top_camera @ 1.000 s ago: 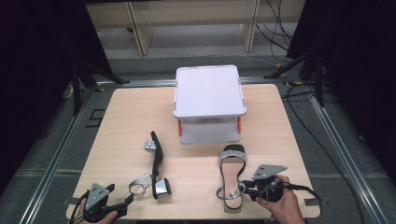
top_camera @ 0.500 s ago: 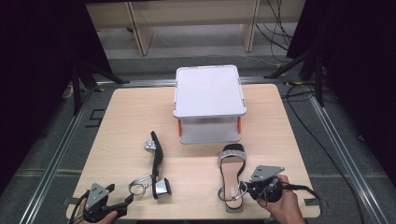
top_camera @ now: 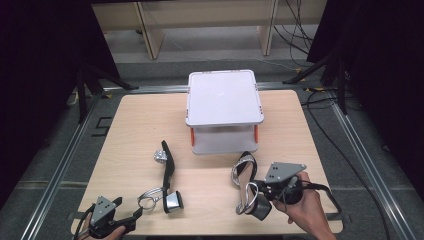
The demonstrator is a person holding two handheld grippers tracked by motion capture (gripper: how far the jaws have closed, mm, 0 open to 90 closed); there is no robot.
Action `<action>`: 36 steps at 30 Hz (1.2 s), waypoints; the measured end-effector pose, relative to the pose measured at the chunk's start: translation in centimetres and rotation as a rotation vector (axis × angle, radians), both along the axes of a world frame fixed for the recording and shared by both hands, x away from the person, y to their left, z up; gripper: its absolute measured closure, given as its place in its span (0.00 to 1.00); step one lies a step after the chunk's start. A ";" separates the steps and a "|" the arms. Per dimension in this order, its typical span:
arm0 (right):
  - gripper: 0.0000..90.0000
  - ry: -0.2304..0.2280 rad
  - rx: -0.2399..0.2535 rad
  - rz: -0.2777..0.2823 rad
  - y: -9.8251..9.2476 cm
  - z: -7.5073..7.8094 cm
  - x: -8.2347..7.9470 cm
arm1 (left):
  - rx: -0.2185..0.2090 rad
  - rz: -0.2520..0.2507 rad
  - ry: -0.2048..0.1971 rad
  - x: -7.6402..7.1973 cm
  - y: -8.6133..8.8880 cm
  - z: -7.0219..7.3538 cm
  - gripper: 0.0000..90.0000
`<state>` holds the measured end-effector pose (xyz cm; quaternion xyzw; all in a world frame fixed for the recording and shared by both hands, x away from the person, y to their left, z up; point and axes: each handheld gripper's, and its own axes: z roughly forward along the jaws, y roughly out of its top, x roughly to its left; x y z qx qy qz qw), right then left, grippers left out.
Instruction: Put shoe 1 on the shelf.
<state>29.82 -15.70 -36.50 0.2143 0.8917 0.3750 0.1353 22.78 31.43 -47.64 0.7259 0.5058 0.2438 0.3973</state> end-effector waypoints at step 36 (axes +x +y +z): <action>0.98 0.021 0.018 0.282 14.5 11.9 7.8 | -0.007 0.009 -0.005 0.1 0.2 0.0 0.21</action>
